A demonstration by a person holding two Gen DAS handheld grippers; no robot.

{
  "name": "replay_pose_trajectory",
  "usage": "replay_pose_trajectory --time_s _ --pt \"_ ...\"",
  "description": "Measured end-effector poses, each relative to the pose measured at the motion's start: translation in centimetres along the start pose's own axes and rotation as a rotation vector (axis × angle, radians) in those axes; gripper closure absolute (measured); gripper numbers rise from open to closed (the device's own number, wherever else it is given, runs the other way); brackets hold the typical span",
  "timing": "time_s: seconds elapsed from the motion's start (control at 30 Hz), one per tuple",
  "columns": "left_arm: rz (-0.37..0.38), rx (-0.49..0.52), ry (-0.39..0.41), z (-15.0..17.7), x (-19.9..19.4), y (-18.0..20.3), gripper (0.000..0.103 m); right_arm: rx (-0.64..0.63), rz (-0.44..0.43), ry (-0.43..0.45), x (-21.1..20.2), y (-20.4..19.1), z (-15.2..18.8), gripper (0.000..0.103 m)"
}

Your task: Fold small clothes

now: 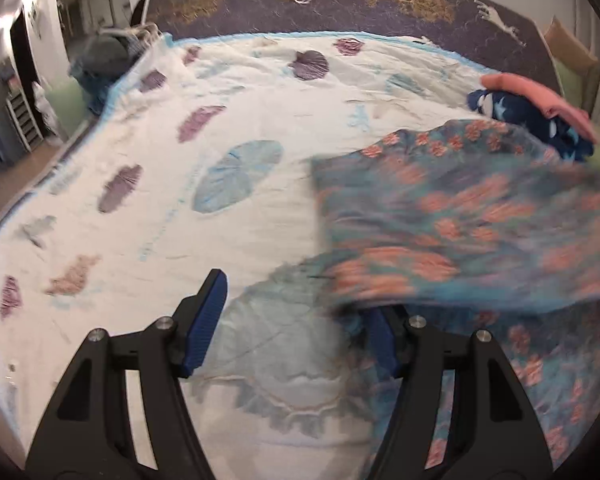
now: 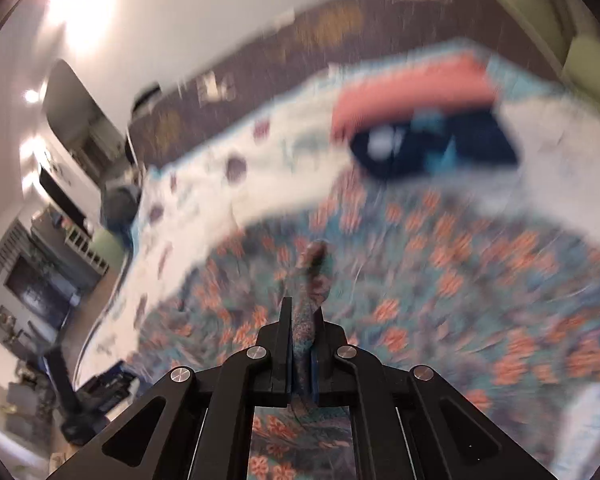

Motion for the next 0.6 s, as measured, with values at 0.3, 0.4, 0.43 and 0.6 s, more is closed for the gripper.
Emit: replay_pose_trajectory --time_s 0.3,0.4,0.43,0.6 --pt "-0.008 0.093 0.043 0.7 -1.6 1.5 0.033 0.099 0.147 -0.134 1.9 8.8 3.8 0.085" --pt "-0.008 0.068 0.031 0.8 -1.6 0.6 0.031 0.138 0.126 -0.108 0.8 10.3 5.0 0.076" --pt "-0.004 0.054 0.021 0.9 -1.4 0.1 0.030 0.150 0.114 -0.098 0.1 10.7 5.2 0.074" --pt "0.042 0.007 0.004 2.0 -2.1 -0.9 0.030 0.104 0.046 -0.122 -3.0 10.3 6.5 0.064"
Point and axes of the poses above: each gripper's, at about its wrist camera, not at the fingertips, and x roughly the way its jaws point, y to its right, z to its underside, the point moved 10 cm from there along x, roughly the way its jaws point, and after that the axes turned 13 degrees about -y, right-handed, at the moved point
